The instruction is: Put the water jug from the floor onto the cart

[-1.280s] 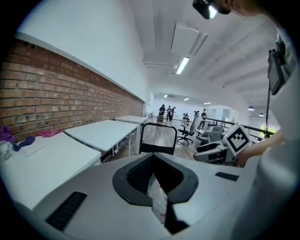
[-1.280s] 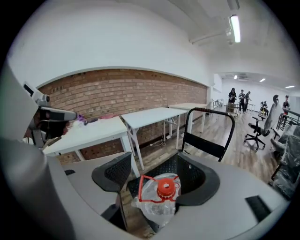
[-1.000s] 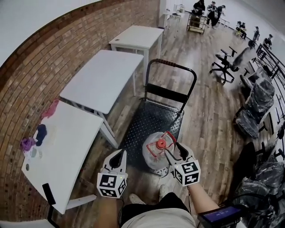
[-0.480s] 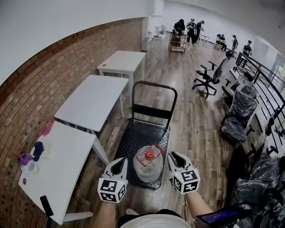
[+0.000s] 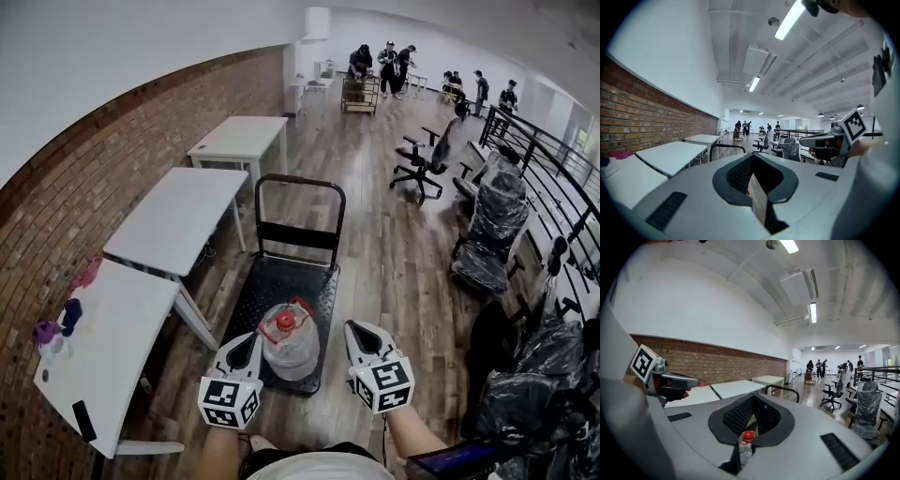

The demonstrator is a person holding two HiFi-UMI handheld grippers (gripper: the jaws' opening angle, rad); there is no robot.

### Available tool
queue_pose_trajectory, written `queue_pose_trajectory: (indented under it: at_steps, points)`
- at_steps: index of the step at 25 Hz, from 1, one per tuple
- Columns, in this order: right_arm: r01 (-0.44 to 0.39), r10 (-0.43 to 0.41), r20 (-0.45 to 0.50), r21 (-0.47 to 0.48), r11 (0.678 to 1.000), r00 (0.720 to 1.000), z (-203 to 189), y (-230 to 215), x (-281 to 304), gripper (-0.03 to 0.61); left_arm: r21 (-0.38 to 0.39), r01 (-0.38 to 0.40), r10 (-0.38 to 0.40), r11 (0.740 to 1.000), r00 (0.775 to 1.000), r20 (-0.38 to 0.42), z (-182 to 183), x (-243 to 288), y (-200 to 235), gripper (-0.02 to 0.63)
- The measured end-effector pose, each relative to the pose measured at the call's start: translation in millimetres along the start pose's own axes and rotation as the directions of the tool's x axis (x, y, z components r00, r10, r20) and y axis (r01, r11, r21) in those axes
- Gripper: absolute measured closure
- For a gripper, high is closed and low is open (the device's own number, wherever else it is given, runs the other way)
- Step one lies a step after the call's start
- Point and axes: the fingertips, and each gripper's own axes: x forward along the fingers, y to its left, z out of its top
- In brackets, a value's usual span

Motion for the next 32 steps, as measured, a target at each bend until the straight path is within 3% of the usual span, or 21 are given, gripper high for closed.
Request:
queue_pose_trajectory:
  at_steps: [11,32]
  points:
    - [-0.058,0.058,-0.005,-0.013,0.998,0.998,-0.2,-3.8,-50.3,0.577,0.011,-0.016,0.016,1.0,1.0,0.005,1.7,-23.1,-52.2,0.615]
    - [-0.032,0.032,-0.007,-0.005,0.999,0.999,13.6,73.1,-27.5,0.577,0.001,-0.003,0.003,1.0,1.0,0.025,7.2,-71.0,16.6,0.615]
